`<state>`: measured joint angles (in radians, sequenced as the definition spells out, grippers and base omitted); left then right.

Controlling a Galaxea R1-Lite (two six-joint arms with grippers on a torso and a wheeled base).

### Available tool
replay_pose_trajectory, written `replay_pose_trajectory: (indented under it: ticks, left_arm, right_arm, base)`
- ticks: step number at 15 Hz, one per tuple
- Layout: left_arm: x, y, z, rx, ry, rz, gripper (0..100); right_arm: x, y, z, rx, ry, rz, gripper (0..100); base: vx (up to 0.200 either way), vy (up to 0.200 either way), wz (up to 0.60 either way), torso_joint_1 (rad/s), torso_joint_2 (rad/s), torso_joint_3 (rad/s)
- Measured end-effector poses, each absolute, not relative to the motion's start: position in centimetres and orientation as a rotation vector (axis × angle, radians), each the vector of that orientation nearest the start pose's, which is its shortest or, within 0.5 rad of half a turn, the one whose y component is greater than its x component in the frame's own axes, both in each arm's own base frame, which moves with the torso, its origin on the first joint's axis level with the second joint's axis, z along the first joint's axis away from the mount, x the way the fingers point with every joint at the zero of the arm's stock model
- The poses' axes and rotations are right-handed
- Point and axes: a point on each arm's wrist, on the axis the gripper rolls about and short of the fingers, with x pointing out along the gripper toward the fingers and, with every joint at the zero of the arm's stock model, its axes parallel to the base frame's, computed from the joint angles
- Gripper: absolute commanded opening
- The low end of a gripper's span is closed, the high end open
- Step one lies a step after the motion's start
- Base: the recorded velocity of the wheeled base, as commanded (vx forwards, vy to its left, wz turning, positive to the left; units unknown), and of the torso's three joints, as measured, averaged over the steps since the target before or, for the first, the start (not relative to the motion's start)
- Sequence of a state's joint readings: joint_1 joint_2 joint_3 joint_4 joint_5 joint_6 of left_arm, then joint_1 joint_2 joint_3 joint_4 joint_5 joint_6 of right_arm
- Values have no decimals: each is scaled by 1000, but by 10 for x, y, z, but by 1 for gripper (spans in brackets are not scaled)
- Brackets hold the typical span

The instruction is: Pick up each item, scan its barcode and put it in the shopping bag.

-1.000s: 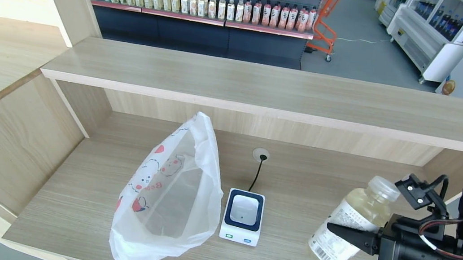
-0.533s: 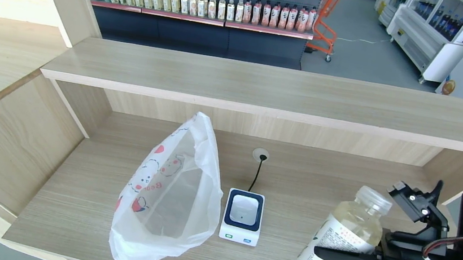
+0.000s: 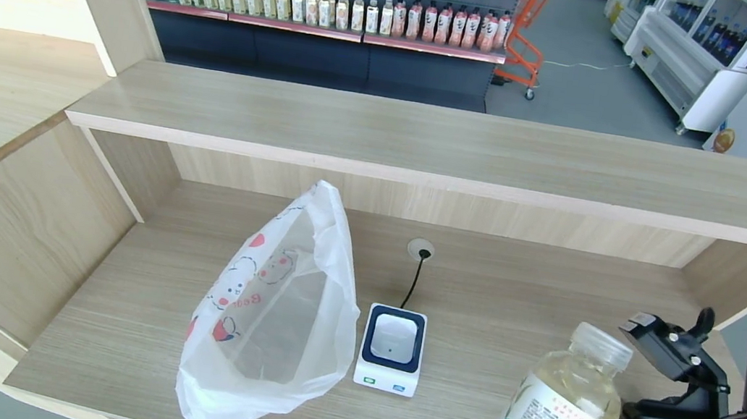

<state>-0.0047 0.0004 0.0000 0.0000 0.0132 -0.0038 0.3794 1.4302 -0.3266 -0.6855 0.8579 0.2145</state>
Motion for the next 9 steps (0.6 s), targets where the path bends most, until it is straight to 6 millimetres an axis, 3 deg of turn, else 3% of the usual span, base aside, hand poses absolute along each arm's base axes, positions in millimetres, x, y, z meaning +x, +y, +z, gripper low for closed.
replay_pose_trajectory:
  ticks: [9]
  left_arm:
    - [-23,0,75,-4,0,9,100]
  right_arm:
    - [166,87,133,259,557,1266,0]
  base:
    - [0,0,0,0,0,0]
